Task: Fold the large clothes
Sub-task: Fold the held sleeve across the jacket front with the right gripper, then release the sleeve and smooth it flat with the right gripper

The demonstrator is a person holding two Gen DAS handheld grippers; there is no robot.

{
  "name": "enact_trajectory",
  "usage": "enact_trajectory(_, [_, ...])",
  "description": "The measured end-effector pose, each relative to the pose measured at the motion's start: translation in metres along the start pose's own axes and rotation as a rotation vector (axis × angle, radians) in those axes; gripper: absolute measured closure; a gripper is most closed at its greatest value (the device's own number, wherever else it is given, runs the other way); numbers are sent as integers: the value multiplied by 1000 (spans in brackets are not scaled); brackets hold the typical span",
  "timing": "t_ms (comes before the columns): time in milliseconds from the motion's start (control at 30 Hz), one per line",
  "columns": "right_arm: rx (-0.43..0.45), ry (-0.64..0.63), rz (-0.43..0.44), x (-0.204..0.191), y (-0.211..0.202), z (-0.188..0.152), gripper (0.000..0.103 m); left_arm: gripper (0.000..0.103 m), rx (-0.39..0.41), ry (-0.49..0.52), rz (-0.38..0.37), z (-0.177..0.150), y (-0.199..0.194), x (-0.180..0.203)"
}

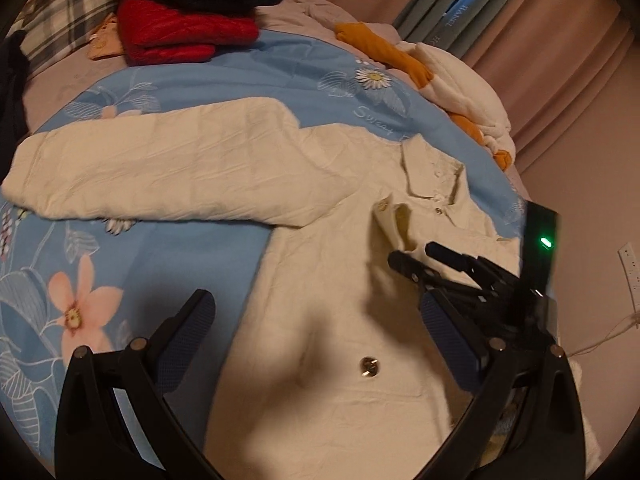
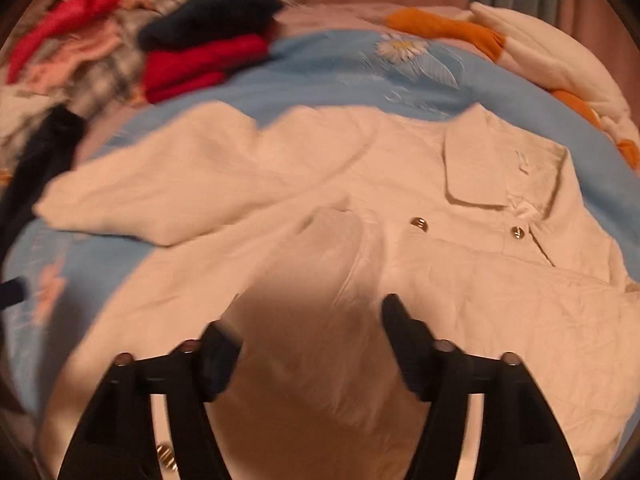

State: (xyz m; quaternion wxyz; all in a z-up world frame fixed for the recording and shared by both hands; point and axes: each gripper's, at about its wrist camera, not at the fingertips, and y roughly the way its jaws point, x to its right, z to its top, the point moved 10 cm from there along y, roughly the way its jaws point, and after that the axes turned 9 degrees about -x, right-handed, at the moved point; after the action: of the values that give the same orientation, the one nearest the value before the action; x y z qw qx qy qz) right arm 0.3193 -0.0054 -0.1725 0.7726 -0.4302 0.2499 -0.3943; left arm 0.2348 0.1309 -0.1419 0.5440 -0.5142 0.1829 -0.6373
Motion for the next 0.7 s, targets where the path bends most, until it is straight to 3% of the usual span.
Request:
enact_trajectory(133, [127,72,164,18,-66,-13,35,0,-15,27,-74,22,7,33])
enact_trajectory(200, [211,167,188,58,-103,-24,35,0,-30,41,-120,31,14,53])
enact_trajectory(300, [248,347,222,124,-122,-51,35,0,-65,62,-208,41,29,87])
enact_trajectory(367, [260,481,258,161,-125,-73,35,1,-93,67,-285,43,42,110])
enact_trajectory(467, [284,728,404,204,-118,-110,35,1,-144,65,-362,40,66,135])
enact_trajectory(633, [243,854,478,211,-91,-130,35,1,-186,50,-329,33,106,140])
enact_trajectory(700, [176,877,428,211,-73,-128,35,1,-193,34,-305,32,115,135])
